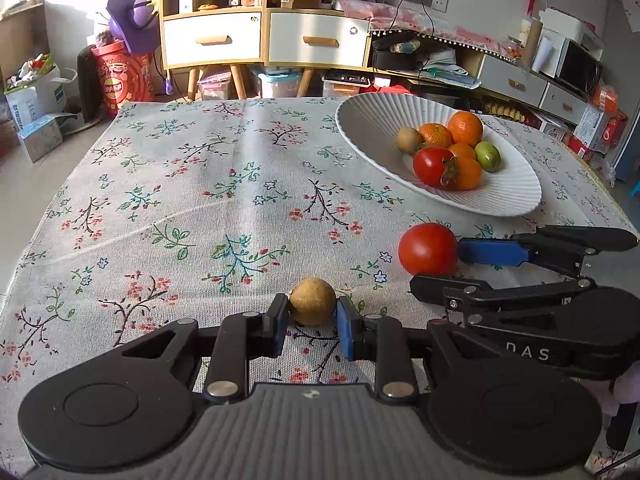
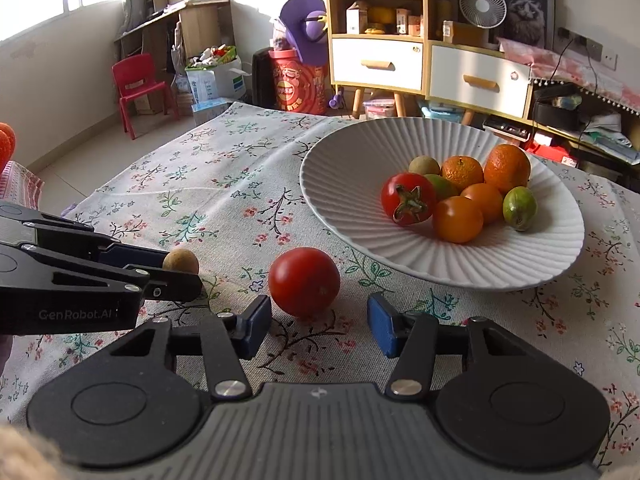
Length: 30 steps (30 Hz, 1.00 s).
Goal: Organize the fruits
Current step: 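Grasp the brown round fruit with the left tool while the right tool grasps the red tomato, then carry the brown fruit and tomato into the white bowl while both tools open to release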
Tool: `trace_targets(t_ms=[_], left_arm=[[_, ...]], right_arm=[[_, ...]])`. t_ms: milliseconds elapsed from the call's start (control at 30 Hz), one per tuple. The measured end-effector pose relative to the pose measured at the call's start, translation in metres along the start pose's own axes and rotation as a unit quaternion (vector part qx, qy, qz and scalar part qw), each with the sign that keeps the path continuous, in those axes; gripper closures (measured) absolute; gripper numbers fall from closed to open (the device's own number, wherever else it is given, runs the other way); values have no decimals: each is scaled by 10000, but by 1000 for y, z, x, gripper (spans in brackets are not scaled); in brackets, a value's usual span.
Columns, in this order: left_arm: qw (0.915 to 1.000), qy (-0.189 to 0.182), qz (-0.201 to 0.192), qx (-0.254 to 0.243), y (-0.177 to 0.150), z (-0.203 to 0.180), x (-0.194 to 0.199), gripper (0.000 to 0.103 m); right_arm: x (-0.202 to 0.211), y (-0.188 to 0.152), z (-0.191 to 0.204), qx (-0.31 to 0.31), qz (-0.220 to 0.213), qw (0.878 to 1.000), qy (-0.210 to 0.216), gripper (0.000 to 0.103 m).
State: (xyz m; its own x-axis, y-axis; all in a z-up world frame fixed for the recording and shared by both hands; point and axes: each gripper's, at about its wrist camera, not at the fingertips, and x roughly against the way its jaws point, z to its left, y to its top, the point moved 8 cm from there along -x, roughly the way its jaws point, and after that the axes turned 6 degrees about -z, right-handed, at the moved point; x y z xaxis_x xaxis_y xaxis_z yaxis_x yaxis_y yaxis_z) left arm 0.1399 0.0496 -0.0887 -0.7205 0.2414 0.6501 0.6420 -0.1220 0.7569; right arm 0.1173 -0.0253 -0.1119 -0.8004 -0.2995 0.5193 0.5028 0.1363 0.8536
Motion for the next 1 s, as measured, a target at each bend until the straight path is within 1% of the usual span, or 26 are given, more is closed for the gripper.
trace_targets(t_ms=[133, 333, 733, 1000], left_arm=[[10000, -23, 20, -15, -2, 1, 1, 76], [10000, -80, 54, -17, -5, 0, 3, 76], [9998, -128, 94, -96, -7, 2, 5, 76], [9998, -93, 149, -126, -5, -3, 5, 76]], right_arm=[[-3, 3, 1, -61, 2, 10000, 43, 60], [-6, 4, 3, -145, -6, 9999, 75, 67], [-2, 3, 4, -185, 59, 9997, 177, 68], [9, 4, 1, -287, 67, 9992, 287, 68]])
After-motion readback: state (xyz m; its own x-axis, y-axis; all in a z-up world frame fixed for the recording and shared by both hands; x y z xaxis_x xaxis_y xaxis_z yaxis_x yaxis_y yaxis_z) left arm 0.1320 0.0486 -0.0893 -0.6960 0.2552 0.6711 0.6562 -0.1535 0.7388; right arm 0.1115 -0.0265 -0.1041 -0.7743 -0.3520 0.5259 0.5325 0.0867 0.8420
